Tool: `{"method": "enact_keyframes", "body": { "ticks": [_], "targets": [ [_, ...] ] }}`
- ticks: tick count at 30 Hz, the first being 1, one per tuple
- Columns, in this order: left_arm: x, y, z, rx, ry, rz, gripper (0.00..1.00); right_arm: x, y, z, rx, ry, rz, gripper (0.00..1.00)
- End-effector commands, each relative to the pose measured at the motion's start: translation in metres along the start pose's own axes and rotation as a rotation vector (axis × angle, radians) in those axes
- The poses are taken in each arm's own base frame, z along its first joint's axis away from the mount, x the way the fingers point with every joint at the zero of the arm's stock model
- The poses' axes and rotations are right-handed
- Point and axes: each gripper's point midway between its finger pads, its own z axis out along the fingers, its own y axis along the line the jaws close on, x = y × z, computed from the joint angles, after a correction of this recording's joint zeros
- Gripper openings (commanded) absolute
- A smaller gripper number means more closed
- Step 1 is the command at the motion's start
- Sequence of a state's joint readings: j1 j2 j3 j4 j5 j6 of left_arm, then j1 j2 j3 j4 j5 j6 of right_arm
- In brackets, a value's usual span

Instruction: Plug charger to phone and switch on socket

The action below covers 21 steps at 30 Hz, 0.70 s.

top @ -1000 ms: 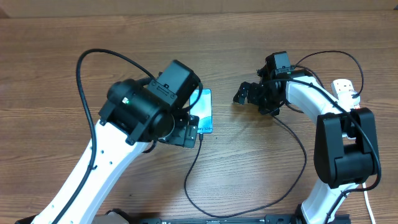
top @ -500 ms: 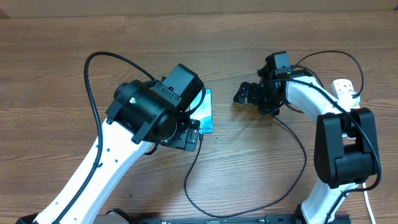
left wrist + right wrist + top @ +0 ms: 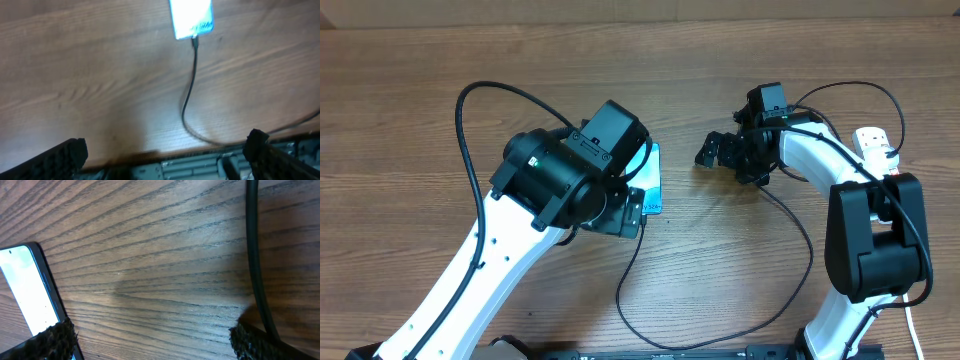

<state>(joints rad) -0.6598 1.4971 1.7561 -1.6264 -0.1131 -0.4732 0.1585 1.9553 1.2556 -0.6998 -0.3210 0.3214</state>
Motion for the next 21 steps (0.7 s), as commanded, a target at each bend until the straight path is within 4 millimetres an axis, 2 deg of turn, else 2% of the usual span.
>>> {"method": "enact_keyframes", "body": {
  "ticks": [1,5,9,16,21],
  "targets": [
    [-0.014,0.0,0.005,-0.015,-0.062,-0.026,1.0,0.012,-0.025,0.018,0.082,0.041,0.019,1.0],
    [-0.041,-0.012,0.011,0.029,-0.173,-0.033,1.0,0.012,-0.025,0.018,0.082,0.041,0.019,1.0],
    [-0.063,-0.026,0.025,0.071,-0.268,0.025,1.0,0.012,-0.025,0.018,0.082,0.041,0.019,1.0],
    [-0.076,-0.037,0.058,0.12,-0.409,0.077,1.0,0.012,-0.025,0.018,0.082,0.041,0.019,1.0],
    [-0.077,-0.034,0.084,0.173,-0.53,0.039,1.0,0.012,-0.025,0.018,0.082,0.041,0.019,1.0]
  ]
}}
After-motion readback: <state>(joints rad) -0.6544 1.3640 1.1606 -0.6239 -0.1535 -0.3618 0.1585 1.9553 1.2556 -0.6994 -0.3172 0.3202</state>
